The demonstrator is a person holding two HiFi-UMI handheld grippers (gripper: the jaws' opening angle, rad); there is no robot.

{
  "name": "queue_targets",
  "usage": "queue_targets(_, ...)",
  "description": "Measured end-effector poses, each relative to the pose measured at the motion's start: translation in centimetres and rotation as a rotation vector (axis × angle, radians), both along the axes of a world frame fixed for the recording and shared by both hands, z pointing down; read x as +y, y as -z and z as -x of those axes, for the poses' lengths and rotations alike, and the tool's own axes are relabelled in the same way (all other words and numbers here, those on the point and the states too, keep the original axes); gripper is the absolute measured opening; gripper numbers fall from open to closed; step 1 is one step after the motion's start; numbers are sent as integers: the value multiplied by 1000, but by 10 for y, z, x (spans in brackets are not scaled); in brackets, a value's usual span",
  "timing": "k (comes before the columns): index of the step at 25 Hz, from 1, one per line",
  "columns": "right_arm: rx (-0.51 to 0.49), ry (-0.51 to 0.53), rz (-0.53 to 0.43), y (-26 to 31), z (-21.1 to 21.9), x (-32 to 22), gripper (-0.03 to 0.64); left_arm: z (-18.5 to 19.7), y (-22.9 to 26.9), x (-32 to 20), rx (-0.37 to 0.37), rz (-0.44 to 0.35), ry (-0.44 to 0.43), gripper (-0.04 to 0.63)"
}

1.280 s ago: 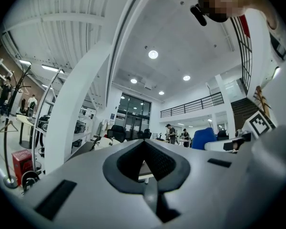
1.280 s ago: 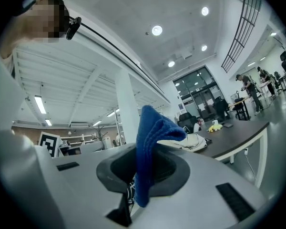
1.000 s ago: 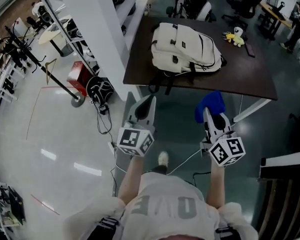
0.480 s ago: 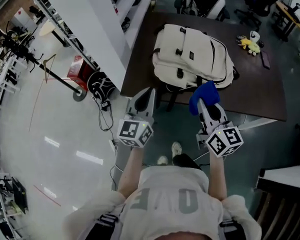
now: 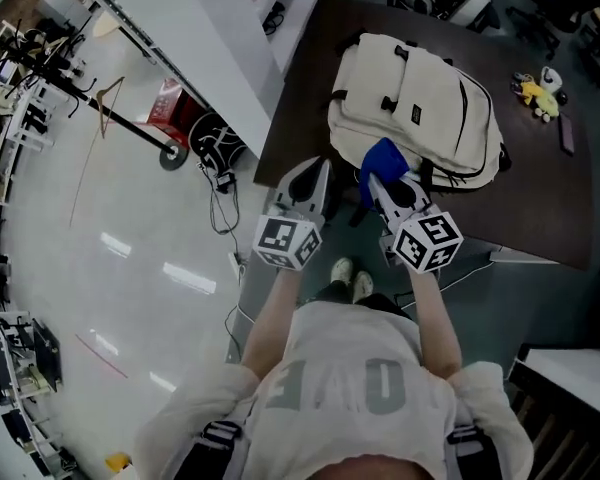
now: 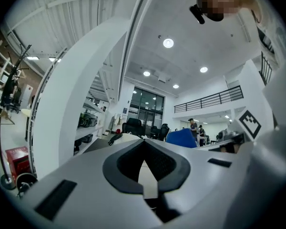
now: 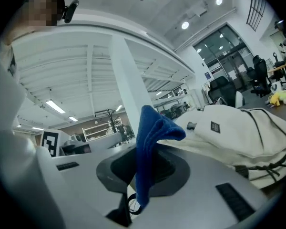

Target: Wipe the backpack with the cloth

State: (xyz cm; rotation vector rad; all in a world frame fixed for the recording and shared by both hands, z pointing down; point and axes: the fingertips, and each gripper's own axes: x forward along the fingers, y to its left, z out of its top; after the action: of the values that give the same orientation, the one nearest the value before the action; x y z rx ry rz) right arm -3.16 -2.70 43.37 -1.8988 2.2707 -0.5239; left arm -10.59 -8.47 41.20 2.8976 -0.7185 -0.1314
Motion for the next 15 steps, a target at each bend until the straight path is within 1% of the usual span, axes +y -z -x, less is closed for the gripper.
queue_targets(5, 13, 73, 54, -28, 26, -60, 41, 11, -17, -27, -2, 49, 20, 5)
queue_targets(8, 54, 100, 108, -50, 41, -89, 41, 18, -23, -42, 10, 66, 31, 5)
queue_targets(11, 89, 68, 185, -78, 40, -103, 41, 19, -32, -52, 0, 75, 27, 3)
queue_targets(13, 87, 32, 226, -93, 32, -104, 41, 19, -39, -57, -8, 88, 20, 5)
queue_targets(15, 78, 11, 242, -101, 23, -102, 41, 15, -44, -59, -22, 88, 5, 3)
